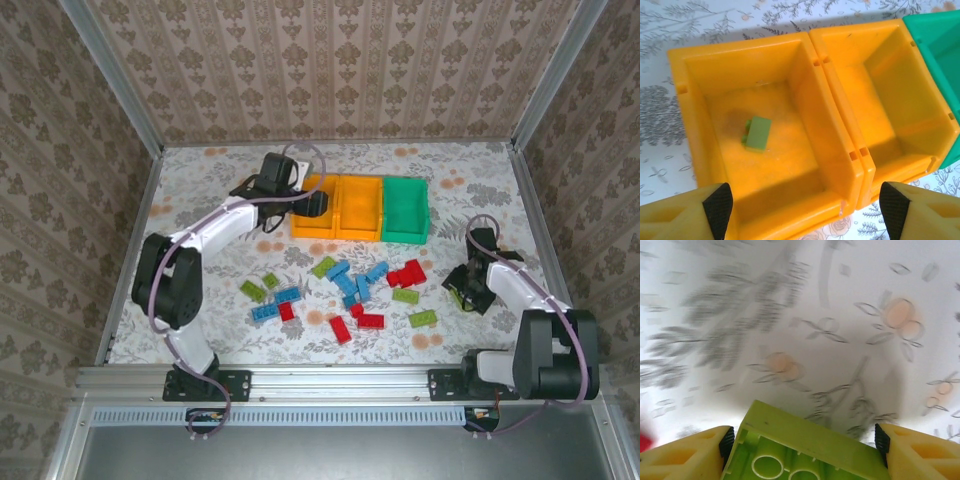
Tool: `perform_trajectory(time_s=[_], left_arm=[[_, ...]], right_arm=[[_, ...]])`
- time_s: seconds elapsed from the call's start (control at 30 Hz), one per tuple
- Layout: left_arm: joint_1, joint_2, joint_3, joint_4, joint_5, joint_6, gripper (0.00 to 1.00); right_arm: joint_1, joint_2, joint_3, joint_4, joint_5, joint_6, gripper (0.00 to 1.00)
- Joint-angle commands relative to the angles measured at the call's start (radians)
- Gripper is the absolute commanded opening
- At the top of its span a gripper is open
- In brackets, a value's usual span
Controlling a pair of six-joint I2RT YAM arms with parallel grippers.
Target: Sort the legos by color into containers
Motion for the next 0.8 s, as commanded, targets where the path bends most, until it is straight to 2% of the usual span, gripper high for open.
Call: perform_trajectory(time_s=[0.0, 0.1, 0.23, 0.4, 0.53, 0.77], left_arm=[[0.016, -0.079, -0.084, 0.020, -0.102, -0.030, 0.91], [0.052, -0.152, -0.186, 0.024, -0.168, -0.104, 1.00], [0.138, -0.237, -0.317, -0.017, -0.232, -0.214, 1.00], [0.189, -0.337, -0.449, -0.117, -0.298, -0.290, 1.00], [0.197, -0.451, -0.546, -0.191, -0.317, -0.372, 1.00], [0.194, -0.666, -0.705, -0.251, -0.294, -0.501, 1.00]], right_arm=[[0.081, -0.065, 0.115, 0.033, -0.046, -0.009, 0.62], [0.179, -0.053, 0.205, 0.110, -0.109, -0.020, 0.62], [0.341, 0.068, 0.380, 0.193, -0.130, -0.068, 0.62], [0.481, 0.310, 0.609, 0.241, -0.192, -0.092, 0.62], [0.550, 0.489, 0.804, 0.238, -0.217, -0.087, 0.62], [0.566, 0.740, 1.055, 0.194, -0.265, 0.013, 0.63]])
